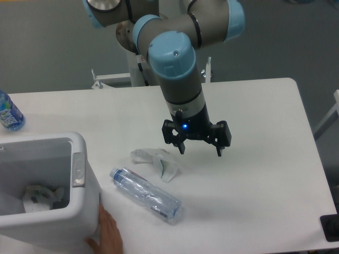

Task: Place the trash in the trash can
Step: 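Lower the open gripper toward the crumpled white tissue, then close the gripper on the tissue and lift it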

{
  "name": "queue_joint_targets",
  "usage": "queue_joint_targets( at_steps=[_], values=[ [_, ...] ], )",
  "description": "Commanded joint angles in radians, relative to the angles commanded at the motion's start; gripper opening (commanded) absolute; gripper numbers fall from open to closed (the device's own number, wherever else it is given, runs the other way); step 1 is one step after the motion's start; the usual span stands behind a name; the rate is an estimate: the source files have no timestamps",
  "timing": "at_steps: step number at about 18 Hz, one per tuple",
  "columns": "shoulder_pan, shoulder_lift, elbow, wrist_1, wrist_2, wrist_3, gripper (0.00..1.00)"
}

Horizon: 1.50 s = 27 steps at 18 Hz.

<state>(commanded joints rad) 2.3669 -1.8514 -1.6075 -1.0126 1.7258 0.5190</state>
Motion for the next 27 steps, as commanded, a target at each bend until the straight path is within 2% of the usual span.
queue_joint_targets(
  at_steps=[3, 8, 12, 16, 21, 24, 26, 27],
  values=[
    [-0.005, -0.018, -0.037, 0.014, -0.003, -0.184, 1.0],
    [-0.034, -0.067, -0.103, 0.014, -0.069, -0.289, 1.0],
    [-0.037, -0.107, -0.1, 0.011, -0.165, -0.381, 1.0],
    [-0.054, -0.12, -0.143, 0.012, -0.157, -0.386, 1.0],
    [-0.055, -0.118, -0.178, 0.012, -0.14, -0.384, 0.7],
    [-0.054, -0.117, -0.178, 0.014, -0.134, -0.384, 0.36],
    [-0.054, -0.109, -0.178, 0.012, -0.123, -0.385, 0.0],
    [-0.054, -0.106, -0.178, 0.012, -0.117, -0.384, 0.0]
  ],
)
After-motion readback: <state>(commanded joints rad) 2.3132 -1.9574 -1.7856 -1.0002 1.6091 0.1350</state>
